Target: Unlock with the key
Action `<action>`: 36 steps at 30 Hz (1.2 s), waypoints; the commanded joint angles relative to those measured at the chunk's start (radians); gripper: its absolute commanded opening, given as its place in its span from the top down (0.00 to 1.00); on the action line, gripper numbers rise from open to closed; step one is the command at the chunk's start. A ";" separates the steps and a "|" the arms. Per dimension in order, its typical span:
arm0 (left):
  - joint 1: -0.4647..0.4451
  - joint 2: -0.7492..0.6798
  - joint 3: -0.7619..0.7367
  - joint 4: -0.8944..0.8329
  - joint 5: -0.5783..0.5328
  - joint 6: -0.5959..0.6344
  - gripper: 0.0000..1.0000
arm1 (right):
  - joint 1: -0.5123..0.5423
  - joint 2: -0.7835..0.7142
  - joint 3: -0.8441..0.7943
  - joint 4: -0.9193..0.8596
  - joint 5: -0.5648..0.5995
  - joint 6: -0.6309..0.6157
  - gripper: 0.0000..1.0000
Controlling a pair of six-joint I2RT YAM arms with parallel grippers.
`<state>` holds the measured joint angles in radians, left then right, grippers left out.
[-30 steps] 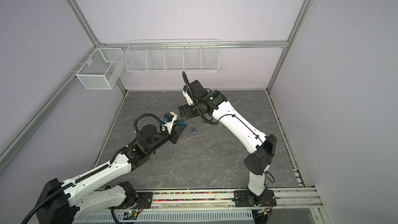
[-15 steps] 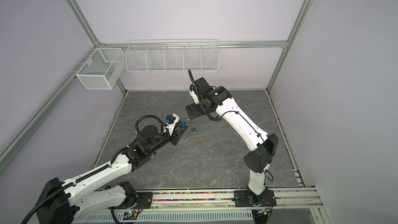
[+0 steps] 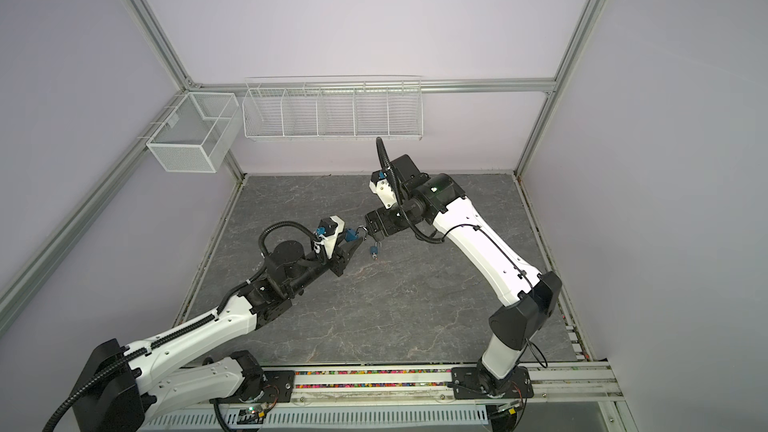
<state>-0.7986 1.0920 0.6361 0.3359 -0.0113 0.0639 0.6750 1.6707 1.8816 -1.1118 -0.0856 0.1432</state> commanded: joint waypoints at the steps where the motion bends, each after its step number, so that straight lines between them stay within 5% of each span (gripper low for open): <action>1: 0.003 -0.002 -0.002 0.009 -0.088 -0.046 1.00 | -0.050 -0.078 -0.106 0.096 -0.077 0.010 0.04; 8: 0.008 0.098 0.122 -0.516 -0.351 -0.411 1.00 | -0.138 -0.193 -0.409 0.285 -0.060 0.110 0.03; 15: 0.110 0.321 0.167 -0.692 -0.227 -0.633 1.00 | -0.201 -0.301 -0.693 0.506 0.037 0.217 0.02; 27: 0.136 0.579 0.306 -0.807 -0.197 -0.689 1.00 | -0.260 -0.353 -0.809 0.557 0.087 0.216 0.02; 36: 0.140 0.605 0.297 -0.814 -0.184 -0.698 0.60 | -0.298 -0.358 -0.823 0.563 0.107 0.195 0.02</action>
<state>-0.6655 1.6814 0.9184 -0.4553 -0.2077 -0.6117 0.3893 1.3354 1.0721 -0.5663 0.0044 0.3515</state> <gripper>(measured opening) 0.374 0.983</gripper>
